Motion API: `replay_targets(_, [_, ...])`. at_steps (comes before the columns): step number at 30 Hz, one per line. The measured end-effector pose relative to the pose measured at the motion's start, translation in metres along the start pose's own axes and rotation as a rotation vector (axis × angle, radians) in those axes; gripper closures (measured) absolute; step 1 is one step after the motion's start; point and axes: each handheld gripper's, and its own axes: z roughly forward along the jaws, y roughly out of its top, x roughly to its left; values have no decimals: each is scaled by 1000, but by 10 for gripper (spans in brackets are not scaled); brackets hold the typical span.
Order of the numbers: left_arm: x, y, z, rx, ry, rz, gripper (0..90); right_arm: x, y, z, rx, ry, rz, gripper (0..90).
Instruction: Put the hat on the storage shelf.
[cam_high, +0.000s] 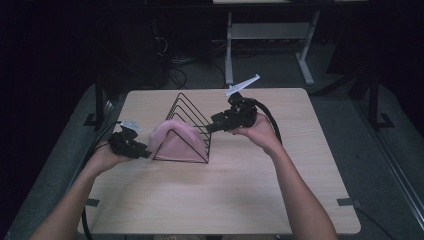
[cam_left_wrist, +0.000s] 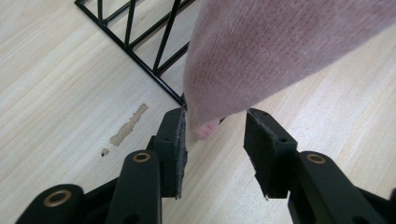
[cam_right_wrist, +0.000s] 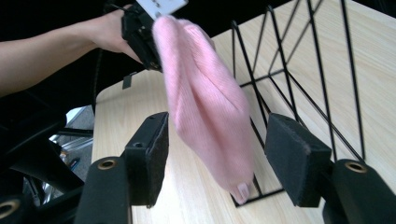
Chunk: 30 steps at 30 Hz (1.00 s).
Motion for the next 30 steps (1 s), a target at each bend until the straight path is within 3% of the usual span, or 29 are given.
replay_targets(15, [-5,-6,-4,-26,3,-12,450,-15,-31,-27,-6,-84,54,324])
replay_targets(30, [-4,-15,-6,-43,9,-50,374,-22,-57,-47,-32,-122,105,302])
